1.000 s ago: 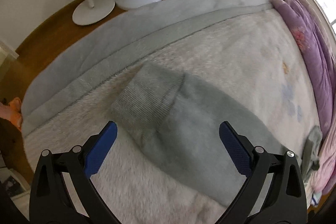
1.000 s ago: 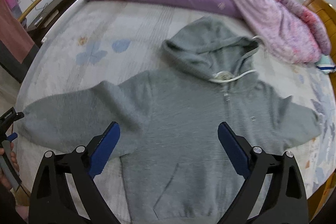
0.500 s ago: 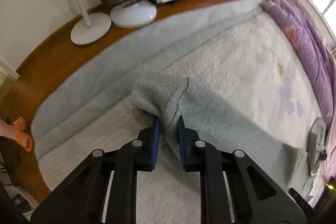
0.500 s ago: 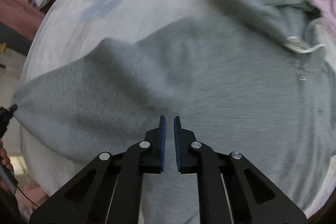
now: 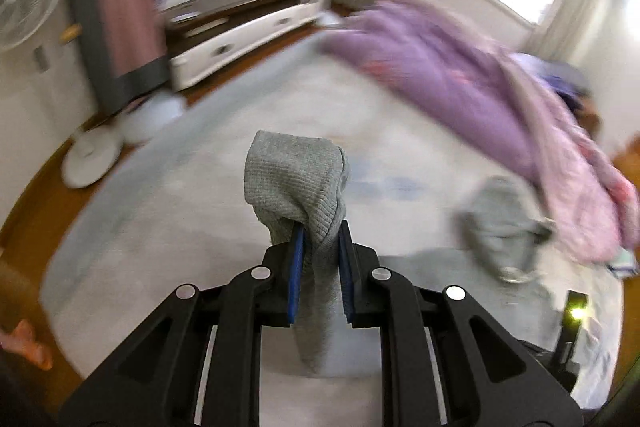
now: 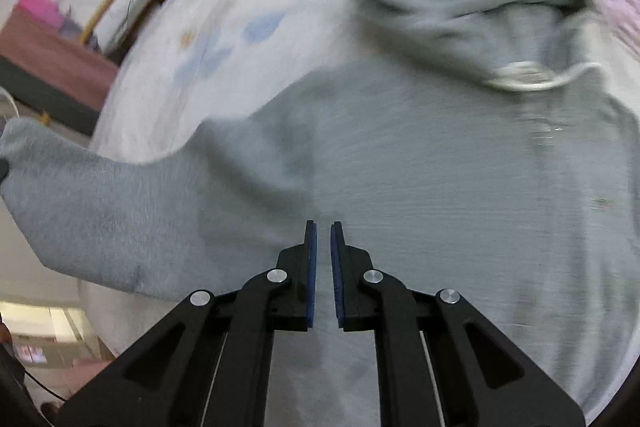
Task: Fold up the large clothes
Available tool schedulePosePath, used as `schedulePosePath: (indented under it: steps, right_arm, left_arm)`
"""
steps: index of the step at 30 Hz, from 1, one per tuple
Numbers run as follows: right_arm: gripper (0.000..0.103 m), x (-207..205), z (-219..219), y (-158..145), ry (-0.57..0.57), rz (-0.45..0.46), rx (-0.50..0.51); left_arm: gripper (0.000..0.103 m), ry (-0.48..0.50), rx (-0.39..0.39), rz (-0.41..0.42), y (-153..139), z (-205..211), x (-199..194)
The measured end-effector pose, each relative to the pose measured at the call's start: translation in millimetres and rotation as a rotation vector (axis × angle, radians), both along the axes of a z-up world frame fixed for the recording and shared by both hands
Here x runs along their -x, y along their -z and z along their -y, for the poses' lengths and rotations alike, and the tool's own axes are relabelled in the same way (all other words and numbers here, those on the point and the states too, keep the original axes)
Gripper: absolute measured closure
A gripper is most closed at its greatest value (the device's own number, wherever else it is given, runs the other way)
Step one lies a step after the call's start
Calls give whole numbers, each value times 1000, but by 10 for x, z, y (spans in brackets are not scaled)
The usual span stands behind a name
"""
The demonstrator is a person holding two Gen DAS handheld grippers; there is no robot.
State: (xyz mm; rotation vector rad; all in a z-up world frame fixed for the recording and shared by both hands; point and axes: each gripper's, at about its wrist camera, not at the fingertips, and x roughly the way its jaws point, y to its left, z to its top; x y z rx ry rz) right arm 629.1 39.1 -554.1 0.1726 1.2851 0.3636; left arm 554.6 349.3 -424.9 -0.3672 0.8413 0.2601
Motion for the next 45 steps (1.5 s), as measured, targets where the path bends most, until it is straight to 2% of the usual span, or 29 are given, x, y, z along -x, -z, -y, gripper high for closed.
schedulePosePath:
  steps: [2,5,11,13,14,16,18,19,21,22,23,25,28,29,32,35,36,38,40,41,43,45]
  right_arm:
    - [96,20,493,-168,44,19,-4]
    - [95,71,1225,-306,109,34,16]
    - [93,215,2584,-415,246,28,58]
    - [93,291,2936,-435,285,30,76]
    - [93,319,3122,-430,306,31,86]
    - [93,395,3504,-416,363,27,108]
    - [92,475,3848,-375,418,15,121]
    - [89,503,3972,-343,444,10,125]
    - [88,576,4231,-272,502,-4,126]
    - [88,605,4355,-219,534,-18,126]
    - [87,611,4443,-185,552,-28,127]
    - [87,661,4622,-104,596,-42,122]
    - [73,734,4922,56,681,-78,98]
    - [73,747,4999,103,704,-84,99]
    - [72,788,5294,235,787,-97,79]
    - [67,854,5614,394,919,-118,39]
    - [66,886,5717,436,954,-122,32]
    - [62,957,5914,518,1037,-118,15]
    - [60,1026,6033,567,1080,-111,14]
    - [58,1043,6073,597,1092,-110,5]
    - [58,1112,6207,713,1154,-127,-79]
    - [57,1168,6337,775,1238,-112,-169]
  left_arm:
    - [87,93,-13,15,-50,641,-187]
    - [87,195,63,1,28,1557,-491]
    - [87,397,11,-44,366,3439,-895]
    - [87,450,-13,-64,534,3847,-973]
    - [87,486,-24,-97,685,4149,-1042]
    - [86,524,-20,-146,913,4497,-1061]
    - [86,568,-7,-256,1221,4779,-1111]
    - [82,581,3,-297,1327,4856,-1078]
    - [64,594,59,-324,1461,4975,-1050]
    - [43,603,98,-316,1466,4965,-1023]
    - [30,607,134,-280,1439,4975,-980]
    - [23,603,132,-249,1401,4954,-935]
    - [22,557,152,-263,1406,4783,-892]
    - [22,534,160,-268,1401,4700,-878]
    - [22,428,94,-334,1500,4509,-919]
    - [22,384,6,-400,1652,4451,-976]
    - [22,386,23,-414,1740,4476,-1038]
    - [22,395,-4,-425,1838,4539,-1115]
    - [22,418,-13,-431,1919,4675,-1192]
    - [22,437,-2,-463,2001,4733,-1227]
    - [24,529,70,-521,2150,4918,-1237]
    - [24,652,138,-500,2116,5151,-1160]
